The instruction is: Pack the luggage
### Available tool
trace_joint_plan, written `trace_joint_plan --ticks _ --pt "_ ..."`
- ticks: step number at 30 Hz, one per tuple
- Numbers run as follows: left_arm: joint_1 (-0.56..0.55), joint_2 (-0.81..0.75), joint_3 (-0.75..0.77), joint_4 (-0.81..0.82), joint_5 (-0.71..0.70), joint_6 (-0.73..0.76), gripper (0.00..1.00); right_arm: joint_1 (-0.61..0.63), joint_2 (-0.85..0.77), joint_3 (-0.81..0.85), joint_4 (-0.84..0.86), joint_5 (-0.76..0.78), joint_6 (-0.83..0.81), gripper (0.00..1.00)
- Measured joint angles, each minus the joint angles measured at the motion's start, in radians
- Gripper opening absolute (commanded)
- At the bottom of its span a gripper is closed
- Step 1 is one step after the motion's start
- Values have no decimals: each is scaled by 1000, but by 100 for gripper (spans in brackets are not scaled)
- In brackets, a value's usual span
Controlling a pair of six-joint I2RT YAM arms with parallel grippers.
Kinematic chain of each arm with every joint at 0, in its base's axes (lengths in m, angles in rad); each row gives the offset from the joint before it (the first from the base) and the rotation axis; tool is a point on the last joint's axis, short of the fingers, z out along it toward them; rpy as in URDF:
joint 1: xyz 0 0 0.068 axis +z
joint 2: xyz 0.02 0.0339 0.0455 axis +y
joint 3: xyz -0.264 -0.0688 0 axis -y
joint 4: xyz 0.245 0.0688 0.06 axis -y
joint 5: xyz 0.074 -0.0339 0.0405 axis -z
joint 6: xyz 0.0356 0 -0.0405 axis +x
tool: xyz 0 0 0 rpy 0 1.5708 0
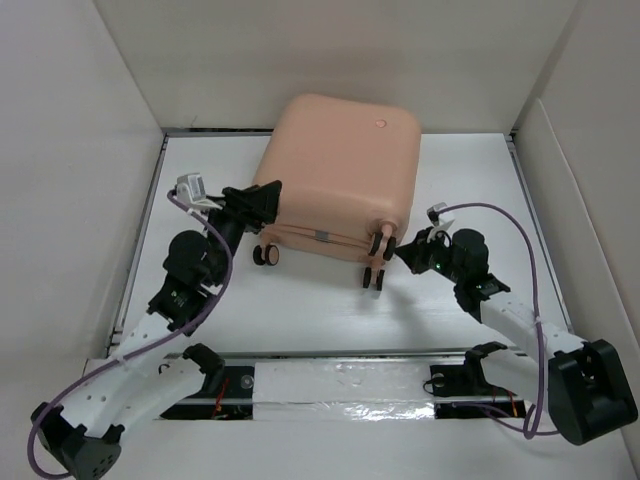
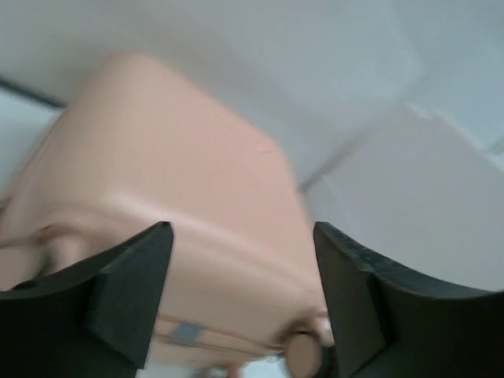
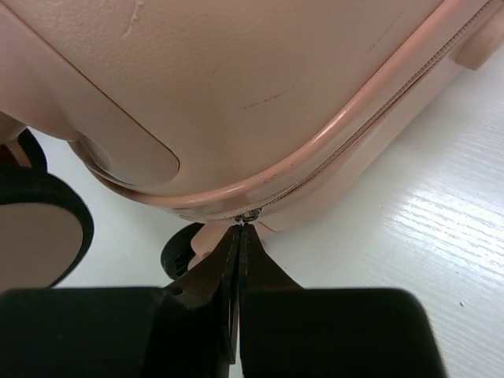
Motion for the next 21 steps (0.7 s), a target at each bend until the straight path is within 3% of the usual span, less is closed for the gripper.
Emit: trace_joint_plan --ticks 4,7,8,9,13,21 --pt "-103 155 204 45 126 96 50 -3 -13 3 -13 -4 -1 0" --pt "-350 310 248 71 79 184 70 -13 -48 3 -53 7 -8 0" --pt "-417 359 247 66 95 202 82 -15 -60 3 -64 13 -9 0" --pt "-459 420 247 52 122 217 87 -19 -68 3 -72 14 -12 0" --pt "-488 594 253 -48 200 245 99 -20 -79 -3 -75 16 -12 0" --pt "-509 673 325 -118 207 267 99 -20 -96 -10 -80 12 -12 0"
